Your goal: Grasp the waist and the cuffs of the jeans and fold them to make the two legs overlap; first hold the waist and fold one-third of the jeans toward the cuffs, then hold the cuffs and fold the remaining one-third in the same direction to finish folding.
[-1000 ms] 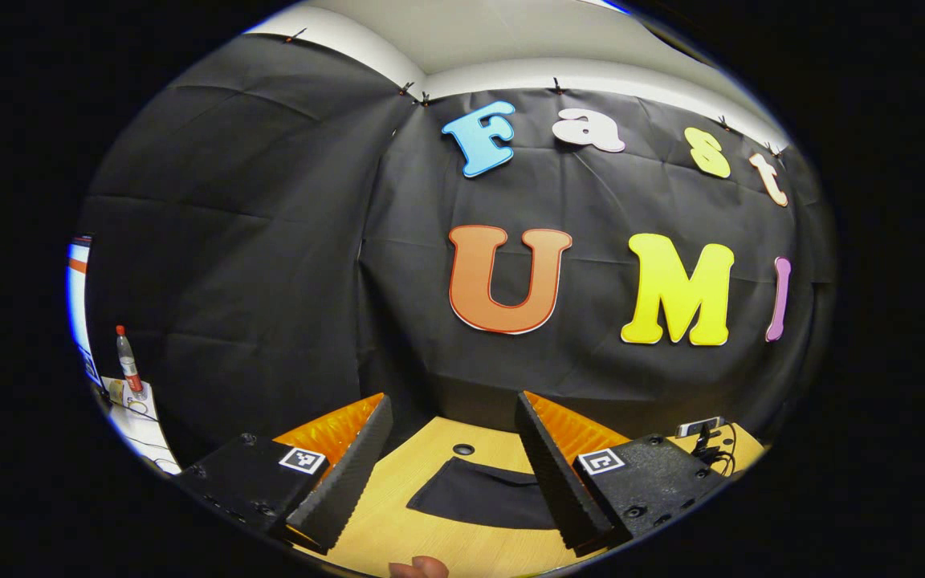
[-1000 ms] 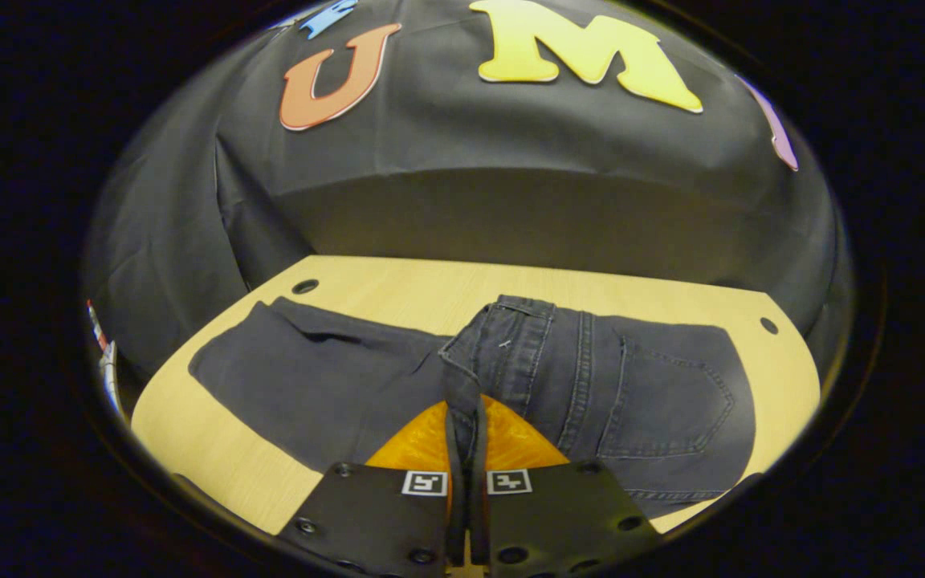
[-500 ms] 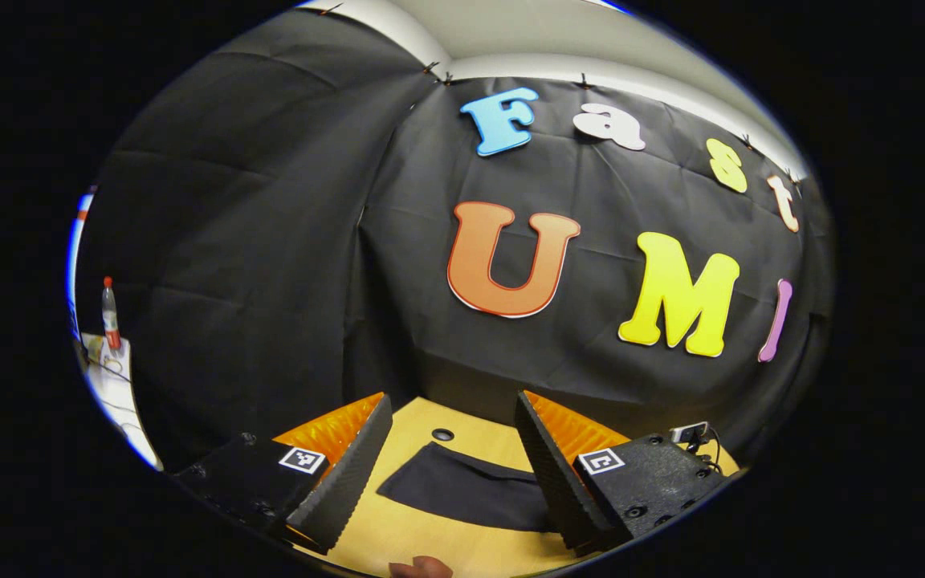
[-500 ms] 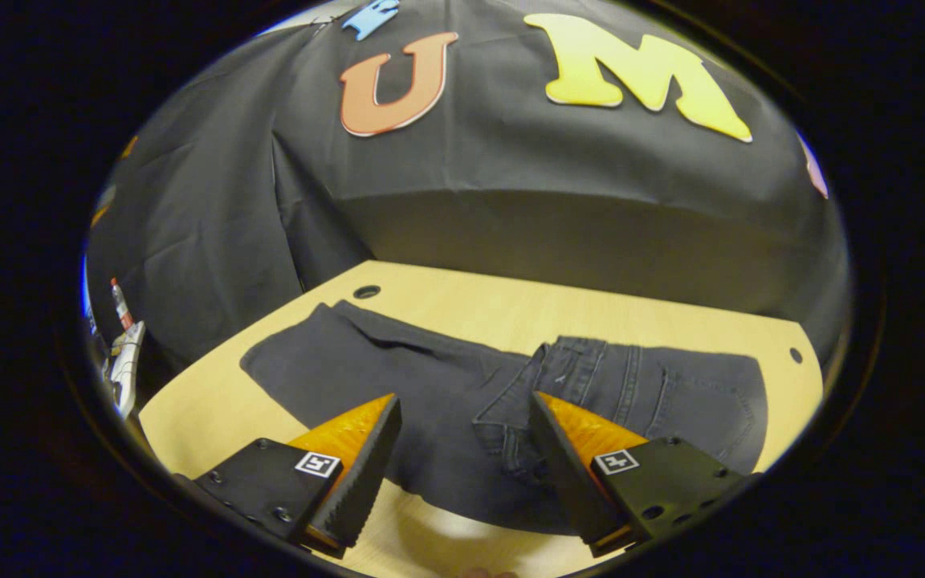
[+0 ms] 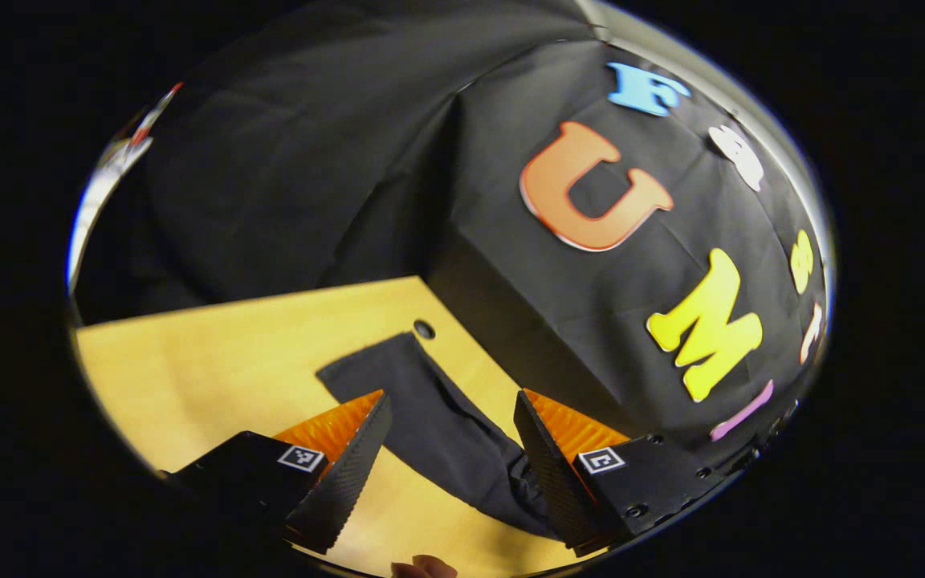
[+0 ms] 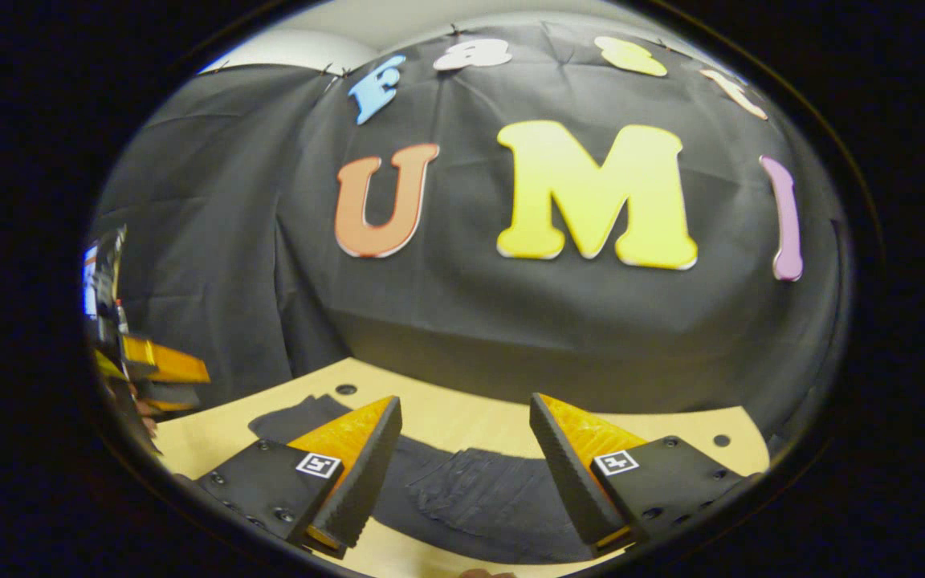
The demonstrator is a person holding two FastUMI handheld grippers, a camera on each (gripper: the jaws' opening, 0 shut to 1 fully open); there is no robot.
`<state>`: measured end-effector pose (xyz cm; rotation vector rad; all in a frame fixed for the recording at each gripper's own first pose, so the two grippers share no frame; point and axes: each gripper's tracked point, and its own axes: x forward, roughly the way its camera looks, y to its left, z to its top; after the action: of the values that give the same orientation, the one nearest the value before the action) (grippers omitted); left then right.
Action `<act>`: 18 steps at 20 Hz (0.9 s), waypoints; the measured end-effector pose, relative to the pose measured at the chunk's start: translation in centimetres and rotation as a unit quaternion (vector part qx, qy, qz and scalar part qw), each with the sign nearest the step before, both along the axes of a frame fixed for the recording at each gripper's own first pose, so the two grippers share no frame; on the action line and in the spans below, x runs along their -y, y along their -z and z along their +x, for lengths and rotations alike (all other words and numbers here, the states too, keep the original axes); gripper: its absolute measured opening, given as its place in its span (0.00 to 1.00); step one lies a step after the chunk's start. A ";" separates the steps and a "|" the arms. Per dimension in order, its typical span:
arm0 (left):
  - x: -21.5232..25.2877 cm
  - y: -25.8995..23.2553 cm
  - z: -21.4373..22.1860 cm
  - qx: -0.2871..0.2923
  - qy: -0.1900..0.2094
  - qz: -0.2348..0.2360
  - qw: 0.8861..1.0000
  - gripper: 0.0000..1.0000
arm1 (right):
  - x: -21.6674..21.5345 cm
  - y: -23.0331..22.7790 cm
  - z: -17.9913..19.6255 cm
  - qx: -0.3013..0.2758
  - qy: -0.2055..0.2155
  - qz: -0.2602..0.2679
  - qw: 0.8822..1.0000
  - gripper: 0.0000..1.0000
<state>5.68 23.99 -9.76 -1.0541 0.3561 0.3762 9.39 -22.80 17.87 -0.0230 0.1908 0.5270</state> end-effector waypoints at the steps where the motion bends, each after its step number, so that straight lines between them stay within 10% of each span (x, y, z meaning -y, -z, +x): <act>1: 0.2 1.7 0.4 -0.013 -0.005 -0.039 0.999 0.99 | 1.3 -1.6 -0.1 0.013 0.008 0.007 1.000 0.98; 5: 1.1 7.1 1.1 -0.057 -0.022 -0.148 0.987 0.99 | 7.0 -6.6 -0.3 0.053 0.048 0.013 0.997 0.96; 18: -0.4 12.1 5.4 -0.100 -0.053 -0.226 0.968 0.99 | 17.8 -10.7 -0.8 0.084 0.150 -0.020 0.985 0.94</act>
<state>11.09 24.36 -21.87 -1.4905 0.5859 0.5134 8.63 -40.60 28.53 -0.0772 0.0390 0.2196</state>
